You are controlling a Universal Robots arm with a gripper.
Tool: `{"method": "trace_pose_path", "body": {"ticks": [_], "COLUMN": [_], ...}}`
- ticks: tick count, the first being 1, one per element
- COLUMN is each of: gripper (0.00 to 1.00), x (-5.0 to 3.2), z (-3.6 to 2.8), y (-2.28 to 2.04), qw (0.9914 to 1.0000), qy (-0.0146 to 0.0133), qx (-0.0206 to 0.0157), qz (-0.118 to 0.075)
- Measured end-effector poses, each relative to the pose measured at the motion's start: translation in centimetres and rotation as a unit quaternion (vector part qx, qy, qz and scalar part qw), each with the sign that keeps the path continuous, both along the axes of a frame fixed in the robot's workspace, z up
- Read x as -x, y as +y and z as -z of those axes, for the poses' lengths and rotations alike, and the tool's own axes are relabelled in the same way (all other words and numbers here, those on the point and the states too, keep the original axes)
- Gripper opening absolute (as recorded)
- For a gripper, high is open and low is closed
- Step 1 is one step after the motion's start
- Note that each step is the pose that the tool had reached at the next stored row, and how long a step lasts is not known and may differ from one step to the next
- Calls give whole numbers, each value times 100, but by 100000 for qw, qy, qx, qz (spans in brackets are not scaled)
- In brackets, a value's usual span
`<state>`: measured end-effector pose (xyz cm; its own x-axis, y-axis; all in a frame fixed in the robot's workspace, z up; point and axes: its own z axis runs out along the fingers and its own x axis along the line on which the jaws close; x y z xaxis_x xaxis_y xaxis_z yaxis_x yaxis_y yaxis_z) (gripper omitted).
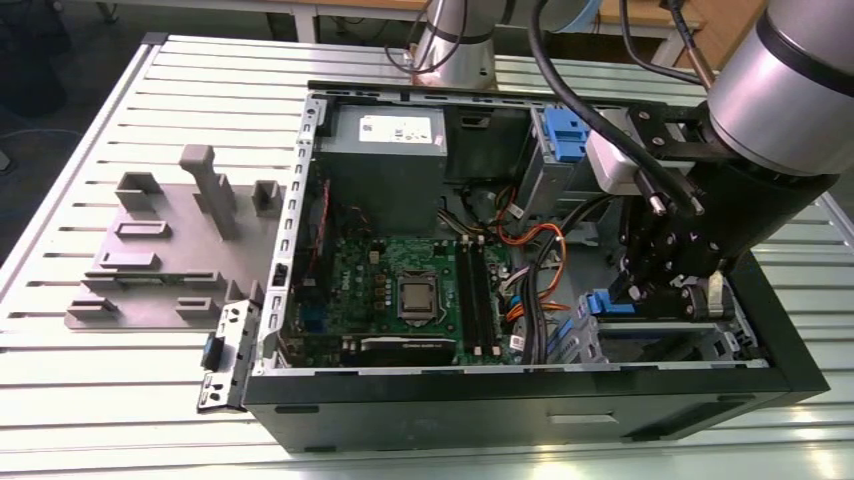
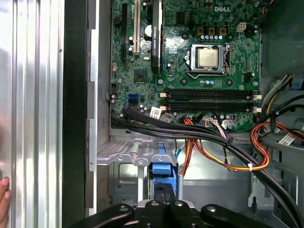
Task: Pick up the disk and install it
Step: 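Insert the disk into the insertion slot, then insert the first disk wire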
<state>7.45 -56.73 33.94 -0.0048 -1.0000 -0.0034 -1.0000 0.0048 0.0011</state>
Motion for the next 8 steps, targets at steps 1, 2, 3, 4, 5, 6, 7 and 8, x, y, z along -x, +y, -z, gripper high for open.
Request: {"method": "trace_pose_path", "body": {"ticks": [1,2,3,4,5,6,7,8], "gripper": [11,11,11,11,11,11,11,11], "x": [0,0,0,0,0,0,0,0], "z": [0,0,0,1,3,3,3,3], "y": [0,0,0,0,0,0,0,0], "qw": [100000,100000,100000,100000,100000,100000,100000,100000], "qy": [1,1,1,0,2,1,2,1], "qx": [6,-1,1,2,3,1,0,2], "qz": [0,1,0,1,1,-1,-2,0]}}
